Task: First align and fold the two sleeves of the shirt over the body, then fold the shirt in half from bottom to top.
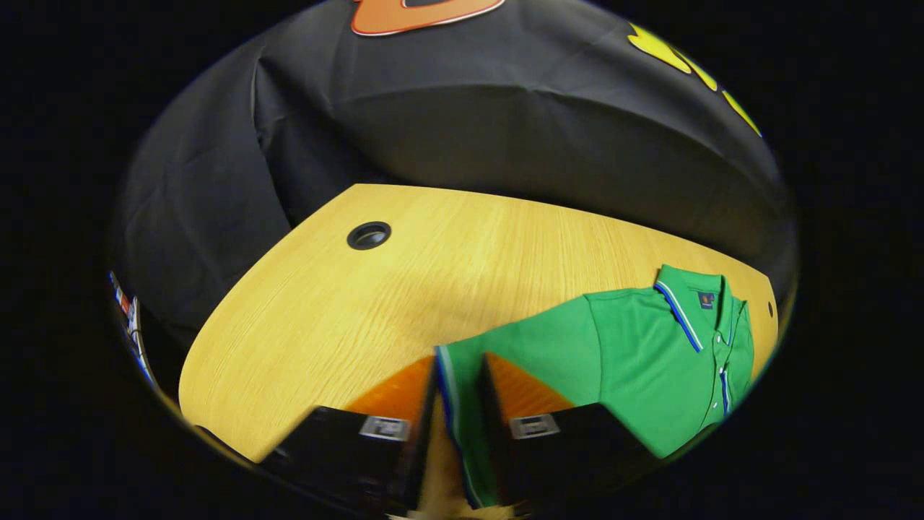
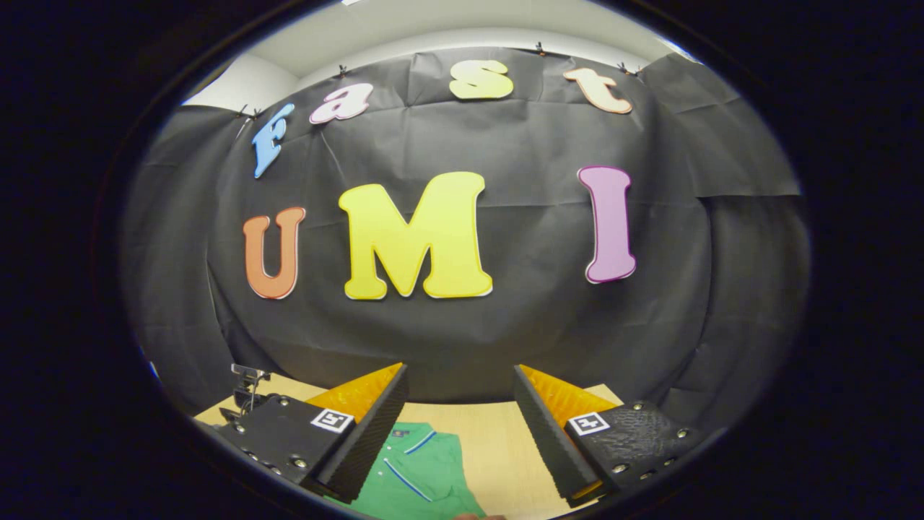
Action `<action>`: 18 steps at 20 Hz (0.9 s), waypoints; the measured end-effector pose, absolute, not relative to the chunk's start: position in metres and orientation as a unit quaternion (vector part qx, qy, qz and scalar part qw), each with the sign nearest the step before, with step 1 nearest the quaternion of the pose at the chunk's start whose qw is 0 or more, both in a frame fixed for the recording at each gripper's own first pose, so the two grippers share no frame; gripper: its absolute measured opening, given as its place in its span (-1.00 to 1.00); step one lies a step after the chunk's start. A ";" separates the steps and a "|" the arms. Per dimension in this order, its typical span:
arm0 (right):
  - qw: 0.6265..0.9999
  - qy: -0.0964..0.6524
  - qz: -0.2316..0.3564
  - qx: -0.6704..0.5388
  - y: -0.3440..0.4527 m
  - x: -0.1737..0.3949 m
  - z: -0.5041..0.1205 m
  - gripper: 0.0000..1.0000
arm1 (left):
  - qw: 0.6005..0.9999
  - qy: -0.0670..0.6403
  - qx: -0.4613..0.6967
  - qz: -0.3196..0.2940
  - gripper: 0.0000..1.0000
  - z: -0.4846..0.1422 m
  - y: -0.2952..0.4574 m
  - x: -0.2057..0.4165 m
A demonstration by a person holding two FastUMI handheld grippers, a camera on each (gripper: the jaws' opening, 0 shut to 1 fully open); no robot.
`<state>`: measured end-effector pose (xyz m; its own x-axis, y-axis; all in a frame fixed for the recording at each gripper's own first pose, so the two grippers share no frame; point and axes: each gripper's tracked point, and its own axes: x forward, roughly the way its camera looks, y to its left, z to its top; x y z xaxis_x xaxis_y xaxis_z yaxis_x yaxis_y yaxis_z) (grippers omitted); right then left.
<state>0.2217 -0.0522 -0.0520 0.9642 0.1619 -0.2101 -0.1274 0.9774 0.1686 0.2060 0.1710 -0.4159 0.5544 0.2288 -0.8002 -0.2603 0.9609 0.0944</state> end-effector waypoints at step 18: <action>0.988 0.121 0.056 0.083 -0.070 0.217 -0.059 0.84 | 0.929 0.356 -0.058 0.084 -0.94 -0.340 0.093 0.237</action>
